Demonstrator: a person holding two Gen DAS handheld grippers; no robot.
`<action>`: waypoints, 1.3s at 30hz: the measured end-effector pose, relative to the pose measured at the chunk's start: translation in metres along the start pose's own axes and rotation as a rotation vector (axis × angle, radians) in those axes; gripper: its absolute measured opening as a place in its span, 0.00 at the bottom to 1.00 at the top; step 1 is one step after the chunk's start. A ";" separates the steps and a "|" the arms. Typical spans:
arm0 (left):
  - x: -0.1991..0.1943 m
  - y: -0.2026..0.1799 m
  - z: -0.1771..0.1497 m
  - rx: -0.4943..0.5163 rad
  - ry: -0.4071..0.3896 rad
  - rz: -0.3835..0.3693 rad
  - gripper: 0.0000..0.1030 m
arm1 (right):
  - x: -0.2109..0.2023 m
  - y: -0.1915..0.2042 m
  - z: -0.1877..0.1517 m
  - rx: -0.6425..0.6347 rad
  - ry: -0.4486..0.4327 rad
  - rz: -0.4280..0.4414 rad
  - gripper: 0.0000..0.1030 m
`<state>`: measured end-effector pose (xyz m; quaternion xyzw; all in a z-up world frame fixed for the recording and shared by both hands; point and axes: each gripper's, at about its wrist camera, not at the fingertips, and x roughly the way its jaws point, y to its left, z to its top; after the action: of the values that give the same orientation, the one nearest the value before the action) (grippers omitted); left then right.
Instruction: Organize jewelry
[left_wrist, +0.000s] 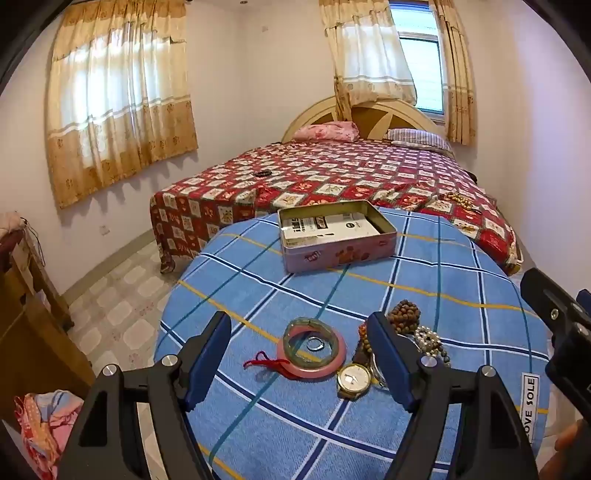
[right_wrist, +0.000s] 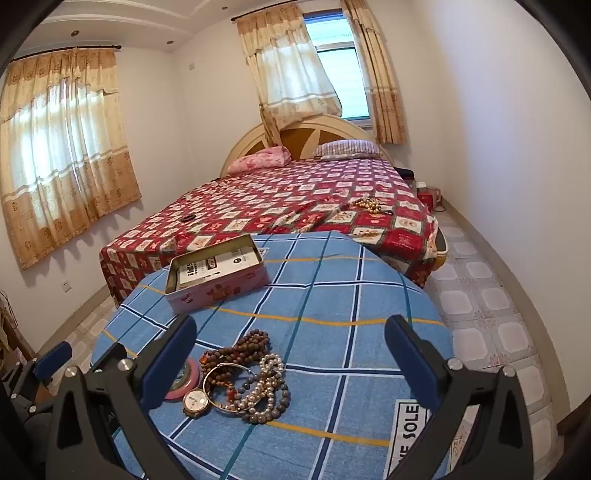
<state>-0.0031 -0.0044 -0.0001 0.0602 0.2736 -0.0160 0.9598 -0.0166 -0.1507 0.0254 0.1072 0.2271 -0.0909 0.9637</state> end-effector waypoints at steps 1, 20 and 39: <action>-0.002 -0.002 0.000 0.004 -0.001 0.001 0.74 | 0.000 0.000 0.000 -0.001 -0.002 0.001 1.00; -0.011 0.019 0.003 -0.060 -0.024 -0.025 0.74 | -0.004 -0.002 0.002 -0.014 -0.024 -0.014 1.00; -0.013 0.016 0.004 -0.054 -0.027 -0.030 0.74 | -0.004 0.003 0.001 -0.026 -0.022 -0.017 1.00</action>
<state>-0.0114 0.0109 0.0115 0.0298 0.2618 -0.0238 0.9644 -0.0192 -0.1478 0.0285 0.0920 0.2187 -0.0971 0.9666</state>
